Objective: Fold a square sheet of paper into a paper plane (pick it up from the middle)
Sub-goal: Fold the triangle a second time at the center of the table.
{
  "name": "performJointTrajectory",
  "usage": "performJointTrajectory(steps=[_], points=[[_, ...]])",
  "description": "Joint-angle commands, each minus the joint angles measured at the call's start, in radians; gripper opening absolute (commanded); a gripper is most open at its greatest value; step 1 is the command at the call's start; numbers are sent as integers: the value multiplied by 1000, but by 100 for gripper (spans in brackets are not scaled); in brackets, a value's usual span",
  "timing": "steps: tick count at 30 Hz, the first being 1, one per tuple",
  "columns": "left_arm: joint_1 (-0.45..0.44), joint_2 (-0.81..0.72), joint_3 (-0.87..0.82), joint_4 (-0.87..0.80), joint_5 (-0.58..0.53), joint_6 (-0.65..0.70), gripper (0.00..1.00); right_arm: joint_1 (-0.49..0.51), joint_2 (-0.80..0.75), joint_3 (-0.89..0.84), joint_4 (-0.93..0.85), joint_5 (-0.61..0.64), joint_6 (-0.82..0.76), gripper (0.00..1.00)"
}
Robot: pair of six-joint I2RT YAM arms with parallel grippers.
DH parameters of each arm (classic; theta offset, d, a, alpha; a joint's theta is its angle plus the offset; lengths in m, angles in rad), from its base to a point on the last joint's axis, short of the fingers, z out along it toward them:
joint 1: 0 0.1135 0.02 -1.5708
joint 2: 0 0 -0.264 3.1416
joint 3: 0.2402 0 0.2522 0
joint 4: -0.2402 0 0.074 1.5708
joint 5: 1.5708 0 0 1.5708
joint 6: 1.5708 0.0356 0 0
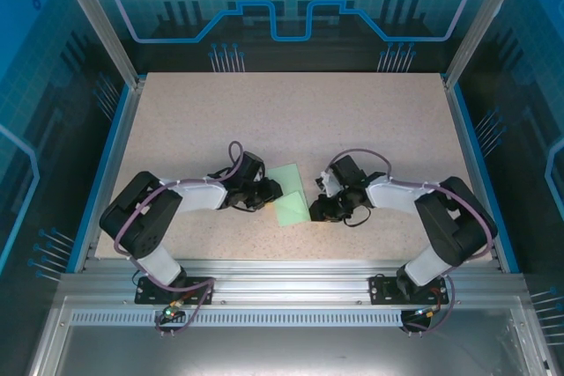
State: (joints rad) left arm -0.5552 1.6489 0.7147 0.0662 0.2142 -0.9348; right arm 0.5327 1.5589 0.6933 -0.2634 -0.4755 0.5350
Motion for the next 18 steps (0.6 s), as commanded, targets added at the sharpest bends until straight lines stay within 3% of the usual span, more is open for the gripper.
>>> performJointTrajectory(steps=[1, 9, 18], points=[[11, -70, 14, -95, -39, 30, 35, -44, -65, -6, -56, 23, 6, 28], [-24, -177, 41, -141, -30, 28, 39, -53, -55, 55, -60, 25, -14, 50], [-89, -102, 88, -114, 5, 17, 38, -26, 12, 92, -53, 43, -21, 56]])
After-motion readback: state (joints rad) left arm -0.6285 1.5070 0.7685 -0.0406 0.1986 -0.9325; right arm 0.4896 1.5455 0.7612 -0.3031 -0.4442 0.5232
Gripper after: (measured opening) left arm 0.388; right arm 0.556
